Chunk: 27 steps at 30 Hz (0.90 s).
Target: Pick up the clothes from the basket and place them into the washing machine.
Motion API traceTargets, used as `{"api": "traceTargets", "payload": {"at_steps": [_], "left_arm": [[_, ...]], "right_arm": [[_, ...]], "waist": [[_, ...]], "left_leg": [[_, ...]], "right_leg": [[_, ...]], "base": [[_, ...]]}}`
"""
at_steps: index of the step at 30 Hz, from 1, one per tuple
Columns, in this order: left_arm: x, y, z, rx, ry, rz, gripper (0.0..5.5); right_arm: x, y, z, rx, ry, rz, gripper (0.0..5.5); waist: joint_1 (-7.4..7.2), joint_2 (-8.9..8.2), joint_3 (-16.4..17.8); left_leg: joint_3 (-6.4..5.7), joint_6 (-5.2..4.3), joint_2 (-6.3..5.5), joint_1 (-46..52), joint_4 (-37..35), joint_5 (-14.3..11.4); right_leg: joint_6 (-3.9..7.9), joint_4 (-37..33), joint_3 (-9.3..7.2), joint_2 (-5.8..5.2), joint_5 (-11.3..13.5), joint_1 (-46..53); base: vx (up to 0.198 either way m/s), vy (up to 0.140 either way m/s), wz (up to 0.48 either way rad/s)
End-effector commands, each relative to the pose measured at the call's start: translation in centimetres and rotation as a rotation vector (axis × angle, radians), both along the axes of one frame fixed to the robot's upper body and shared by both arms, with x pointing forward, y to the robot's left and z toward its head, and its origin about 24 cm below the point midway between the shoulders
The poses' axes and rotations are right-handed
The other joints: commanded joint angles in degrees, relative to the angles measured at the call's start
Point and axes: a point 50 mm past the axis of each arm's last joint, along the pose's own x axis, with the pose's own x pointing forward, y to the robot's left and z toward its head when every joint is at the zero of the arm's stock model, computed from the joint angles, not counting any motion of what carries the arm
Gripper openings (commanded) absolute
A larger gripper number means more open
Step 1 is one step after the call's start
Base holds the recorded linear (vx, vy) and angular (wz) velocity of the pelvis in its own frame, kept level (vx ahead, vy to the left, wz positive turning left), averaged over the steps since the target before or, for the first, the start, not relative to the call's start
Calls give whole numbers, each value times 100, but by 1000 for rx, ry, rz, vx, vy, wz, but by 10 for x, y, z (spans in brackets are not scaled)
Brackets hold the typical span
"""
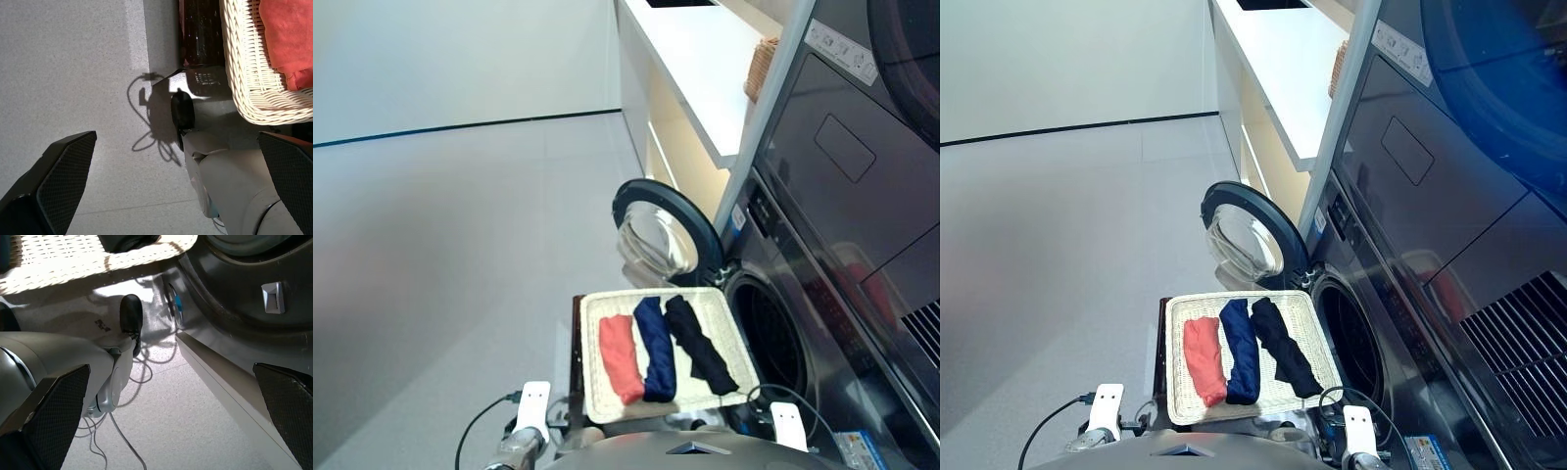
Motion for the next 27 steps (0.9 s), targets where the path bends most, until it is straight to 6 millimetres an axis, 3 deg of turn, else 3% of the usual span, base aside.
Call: {"api": "traceTargets", "payload": {"at_steps": [1,6,13,16,19,24,26,27], "left_arm": [[35,-13,6,-30,-75,-76,550],[36,-14,6,-29,-82,-66,550],[54,-19,14,-32,-180,-55,550],[72,-25,23,-42,-274,-29,550],[106,-39,45,-85,-434,-18,550],[147,-58,84,-194,-658,23,550],[161,-64,100,-237,-729,39,550],[174,-68,115,-232,-791,29,550]], "right_arm": [[38,-4,8,-7,-113,13,550],[39,-5,9,-13,-116,16,550],[61,-5,19,-57,-228,61,550],[76,-2,27,-60,-307,98,550],[95,-2,37,-80,-391,104,550],[137,9,71,-79,-613,175,550],[159,18,94,-55,-743,216,550],[178,28,119,-43,-875,245,550]], "waist": [[161,84,483],[158,103,504],[124,146,554],[106,159,616],[71,180,776],[-26,228,1048],[-77,240,1229],[-126,225,1400]], "left_leg": [[264,151,-212,459,50,-531],[245,143,-209,451,58,-524],[239,133,-205,429,61,-504],[234,126,-194,387,76,-486],[201,117,-176,249,144,-446],[185,115,-142,18,353,-429],[186,116,-126,-228,509,-420],[221,106,-102,-493,750,-433]], "right_leg": [[187,155,-215,-208,37,-53],[180,155,-235,-210,25,-46],[177,163,-229,-211,21,-64],[170,201,-219,-211,5,-114],[153,321,-198,-198,-11,-258],[119,568,-131,-206,-40,-536],[102,721,-31,-208,-42,-818],[69,861,78,-214,-28,-1083]], "base": [[0,0,0],[0,0,0],[0,0,0],[0,0,0],[-80,-14,11],[-62,-5,7],[-184,-5,2],[-155,-11,-14]]}}
